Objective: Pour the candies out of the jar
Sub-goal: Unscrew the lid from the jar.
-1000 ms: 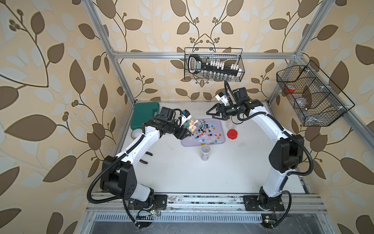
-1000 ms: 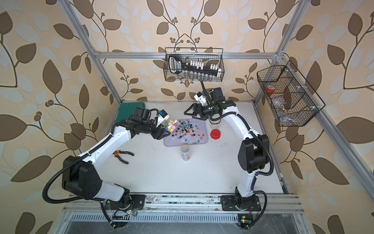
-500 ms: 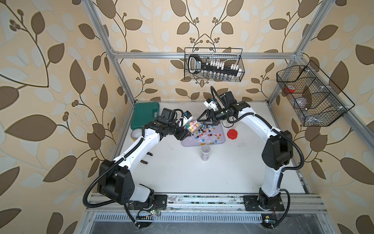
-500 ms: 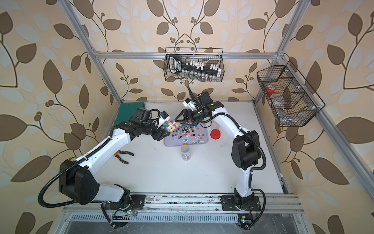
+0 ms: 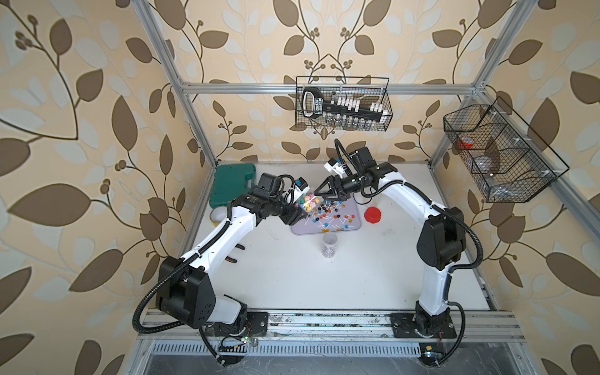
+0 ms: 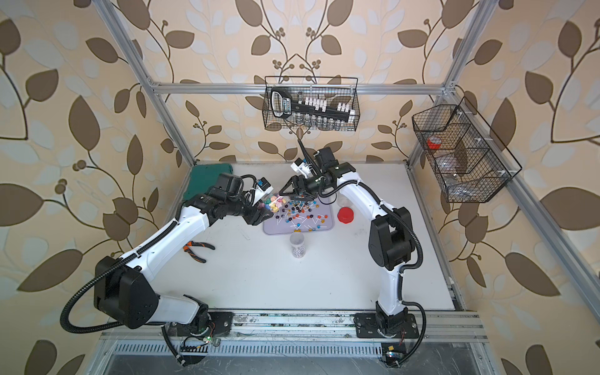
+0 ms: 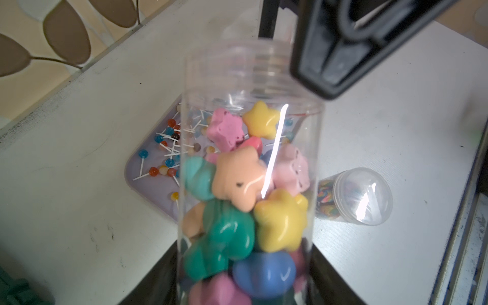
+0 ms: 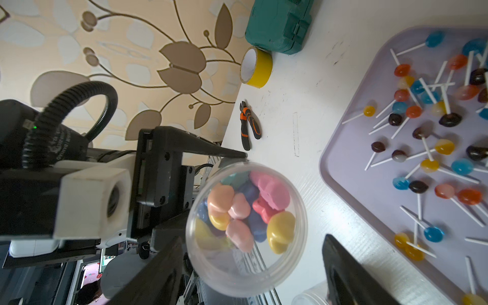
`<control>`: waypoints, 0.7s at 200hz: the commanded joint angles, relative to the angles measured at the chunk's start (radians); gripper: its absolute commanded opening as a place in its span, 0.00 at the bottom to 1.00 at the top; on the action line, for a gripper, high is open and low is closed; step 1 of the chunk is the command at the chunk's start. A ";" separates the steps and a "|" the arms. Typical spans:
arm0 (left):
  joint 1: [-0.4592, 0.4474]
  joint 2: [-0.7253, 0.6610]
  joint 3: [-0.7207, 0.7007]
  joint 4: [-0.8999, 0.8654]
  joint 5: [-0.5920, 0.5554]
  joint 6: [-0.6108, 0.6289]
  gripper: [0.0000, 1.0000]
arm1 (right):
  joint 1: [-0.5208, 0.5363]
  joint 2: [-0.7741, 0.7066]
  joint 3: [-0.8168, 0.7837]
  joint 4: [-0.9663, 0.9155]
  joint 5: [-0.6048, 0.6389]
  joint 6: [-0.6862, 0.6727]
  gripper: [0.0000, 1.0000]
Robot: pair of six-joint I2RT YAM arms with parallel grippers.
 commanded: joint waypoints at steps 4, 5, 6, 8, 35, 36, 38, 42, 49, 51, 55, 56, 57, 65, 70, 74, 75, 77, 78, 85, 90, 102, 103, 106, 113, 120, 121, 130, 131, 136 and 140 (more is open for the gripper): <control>-0.010 -0.060 0.009 0.068 0.055 -0.003 0.65 | 0.009 0.018 0.042 0.012 -0.020 -0.006 0.76; -0.010 -0.060 0.009 0.068 0.056 -0.003 0.65 | 0.009 0.018 0.042 0.011 -0.019 -0.006 0.76; -0.010 -0.060 0.009 0.068 0.056 -0.003 0.65 | 0.010 0.018 0.042 0.011 -0.019 -0.007 0.75; -0.010 -0.060 0.009 0.069 0.056 -0.003 0.65 | 0.009 0.019 0.044 0.013 -0.018 -0.007 0.75; -0.011 -0.062 0.008 0.067 0.056 -0.003 0.65 | 0.010 0.019 0.048 0.025 -0.011 -0.008 0.74; -0.011 -0.063 0.008 0.068 0.056 -0.002 0.65 | 0.010 0.019 0.048 0.027 -0.011 -0.008 0.74; -0.011 -0.063 0.008 0.068 0.056 -0.003 0.65 | 0.009 0.019 0.048 0.027 -0.009 -0.007 0.74; -0.011 -0.063 0.008 0.067 0.057 -0.002 0.65 | 0.009 0.018 0.049 0.028 -0.008 -0.007 0.75; -0.011 -0.061 0.008 0.067 0.058 -0.003 0.65 | 0.008 0.019 0.050 0.032 -0.007 -0.008 0.77; -0.011 -0.061 0.008 0.067 0.057 -0.003 0.65 | 0.009 0.019 0.051 0.032 -0.006 -0.008 0.79; -0.011 -0.061 0.008 0.066 0.057 -0.003 0.65 | 0.010 0.018 0.052 0.034 -0.004 -0.008 0.80; -0.011 -0.061 0.008 0.066 0.058 -0.004 0.65 | 0.010 0.018 0.051 0.034 -0.004 -0.007 0.81; -0.011 -0.061 0.008 0.066 0.058 -0.004 0.65 | 0.010 0.018 0.052 0.034 -0.003 -0.007 0.81; -0.011 -0.062 0.008 0.066 0.058 -0.003 0.65 | 0.009 0.019 0.052 0.037 0.000 -0.008 0.83; -0.011 -0.062 0.008 0.066 0.059 -0.003 0.65 | 0.009 0.018 0.053 0.038 0.000 -0.006 0.83; -0.011 -0.061 0.008 0.066 0.058 -0.003 0.65 | 0.009 0.018 0.053 0.040 0.002 -0.005 0.83; -0.011 -0.061 0.008 0.066 0.058 -0.003 0.65 | 0.009 0.019 0.054 0.041 0.002 -0.005 0.83; -0.011 -0.061 0.008 0.067 0.058 -0.002 0.65 | 0.010 0.019 0.054 0.042 0.002 -0.004 0.83; -0.011 -0.061 0.008 0.067 0.058 -0.003 0.65 | 0.010 0.020 0.054 0.042 0.002 -0.005 0.83; -0.011 -0.060 0.008 0.067 0.058 -0.003 0.65 | 0.009 0.018 0.054 0.045 0.000 -0.001 0.83; -0.011 -0.060 0.008 0.067 0.058 -0.004 0.65 | 0.008 0.019 0.055 0.047 0.000 0.000 0.83; -0.011 -0.061 0.008 0.067 0.056 -0.003 0.65 | 0.009 0.015 0.055 0.055 0.001 0.003 0.82; -0.011 -0.062 0.008 0.067 0.056 -0.003 0.65 | 0.009 0.016 0.055 0.054 0.001 0.003 0.82; -0.011 -0.061 0.008 0.066 0.056 -0.003 0.65 | 0.008 0.015 0.056 0.056 0.001 0.003 0.81; -0.012 -0.061 0.008 0.066 0.056 -0.004 0.65 | 0.009 0.014 0.056 0.059 -0.001 0.006 0.79; -0.011 -0.061 0.008 0.067 0.056 -0.004 0.65 | 0.009 0.015 0.058 0.061 -0.002 0.006 0.77; -0.011 -0.061 0.008 0.066 0.056 -0.003 0.65 | 0.008 0.015 0.057 0.061 -0.002 0.006 0.76; -0.011 -0.061 0.008 0.069 0.056 -0.004 0.65 | 0.009 0.016 0.057 0.060 -0.002 0.006 0.73; -0.011 -0.062 0.008 0.068 0.056 -0.003 0.65 | 0.009 0.016 0.058 0.061 -0.003 0.006 0.73; -0.011 -0.061 0.008 0.068 0.055 -0.004 0.65 | 0.009 0.017 0.057 0.061 -0.002 0.006 0.71; -0.011 -0.061 0.008 0.067 0.055 -0.004 0.65 | 0.009 0.017 0.056 0.062 -0.002 0.007 0.70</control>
